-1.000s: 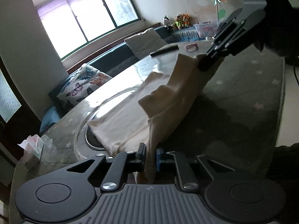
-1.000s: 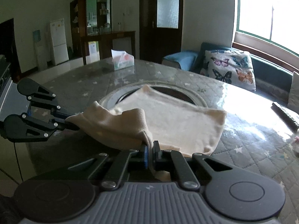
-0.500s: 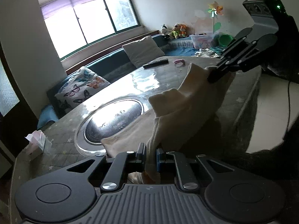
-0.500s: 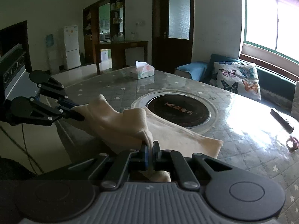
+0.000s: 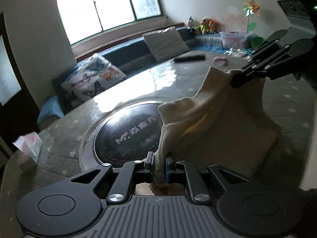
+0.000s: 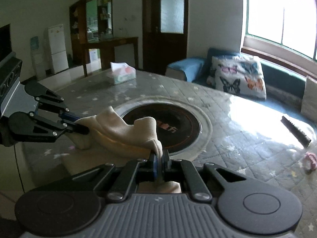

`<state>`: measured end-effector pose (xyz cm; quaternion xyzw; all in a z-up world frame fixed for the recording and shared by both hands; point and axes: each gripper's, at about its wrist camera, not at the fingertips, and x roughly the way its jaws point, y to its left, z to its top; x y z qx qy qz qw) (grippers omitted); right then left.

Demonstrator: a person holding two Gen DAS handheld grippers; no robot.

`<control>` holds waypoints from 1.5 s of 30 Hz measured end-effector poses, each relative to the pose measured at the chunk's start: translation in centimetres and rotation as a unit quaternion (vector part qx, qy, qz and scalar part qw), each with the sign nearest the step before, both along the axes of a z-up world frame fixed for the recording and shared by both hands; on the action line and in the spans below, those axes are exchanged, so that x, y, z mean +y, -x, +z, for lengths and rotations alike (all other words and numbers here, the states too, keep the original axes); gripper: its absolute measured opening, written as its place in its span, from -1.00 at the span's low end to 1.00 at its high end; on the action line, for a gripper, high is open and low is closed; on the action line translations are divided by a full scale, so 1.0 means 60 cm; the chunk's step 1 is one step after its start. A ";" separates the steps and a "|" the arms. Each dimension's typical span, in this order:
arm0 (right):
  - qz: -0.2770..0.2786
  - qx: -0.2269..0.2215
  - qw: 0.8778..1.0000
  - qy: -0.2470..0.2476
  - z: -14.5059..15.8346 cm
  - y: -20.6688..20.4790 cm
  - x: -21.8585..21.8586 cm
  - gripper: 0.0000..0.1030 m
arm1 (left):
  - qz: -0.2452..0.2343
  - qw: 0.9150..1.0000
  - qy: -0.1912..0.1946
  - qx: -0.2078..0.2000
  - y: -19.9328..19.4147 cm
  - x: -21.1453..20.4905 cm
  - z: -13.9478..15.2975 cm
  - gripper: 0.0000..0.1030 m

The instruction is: Fold clothes

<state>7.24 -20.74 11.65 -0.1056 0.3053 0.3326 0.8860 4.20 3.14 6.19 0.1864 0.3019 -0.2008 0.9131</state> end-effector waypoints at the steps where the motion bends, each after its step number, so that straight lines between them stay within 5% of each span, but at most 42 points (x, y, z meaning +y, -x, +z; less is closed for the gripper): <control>1: -0.003 0.009 1.000 0.003 -0.010 -0.015 0.004 -0.92 | 0.004 1.000 0.001 0.008 -0.017 0.001 -0.009 -0.77; 9: -0.045 0.071 0.996 0.004 -0.098 -0.092 0.014 -0.88 | 0.031 0.999 0.004 0.039 -0.082 0.012 -0.054 -0.59; 12: -0.068 0.081 0.994 -0.002 -0.120 -0.103 0.007 -0.72 | 0.042 0.998 0.005 0.042 -0.088 0.017 -0.059 -0.48; 16: -0.099 0.077 0.992 -0.024 -0.116 -0.106 -0.013 -0.57 | 0.066 0.997 0.005 0.033 -0.096 0.021 -0.054 -0.14; 24: -0.092 0.057 0.993 -0.054 -0.080 -0.080 -0.003 -0.40 | 0.092 0.994 0.051 0.017 -0.090 0.021 -0.021 -0.21; 26: -0.080 0.061 0.994 -0.052 -0.083 -0.080 0.013 -0.40 | 0.080 0.994 0.066 0.022 -0.087 0.012 -0.016 -0.53; 30: -0.072 0.070 0.994 -0.039 -0.095 -0.088 0.036 -0.41 | 0.049 0.995 0.080 0.040 -0.090 -0.011 -0.021 -0.62; 45: -0.075 0.071 0.995 -0.016 -0.132 -0.109 0.065 -0.41 | 0.050 0.992 0.087 0.082 -0.141 -0.033 -0.069 -0.57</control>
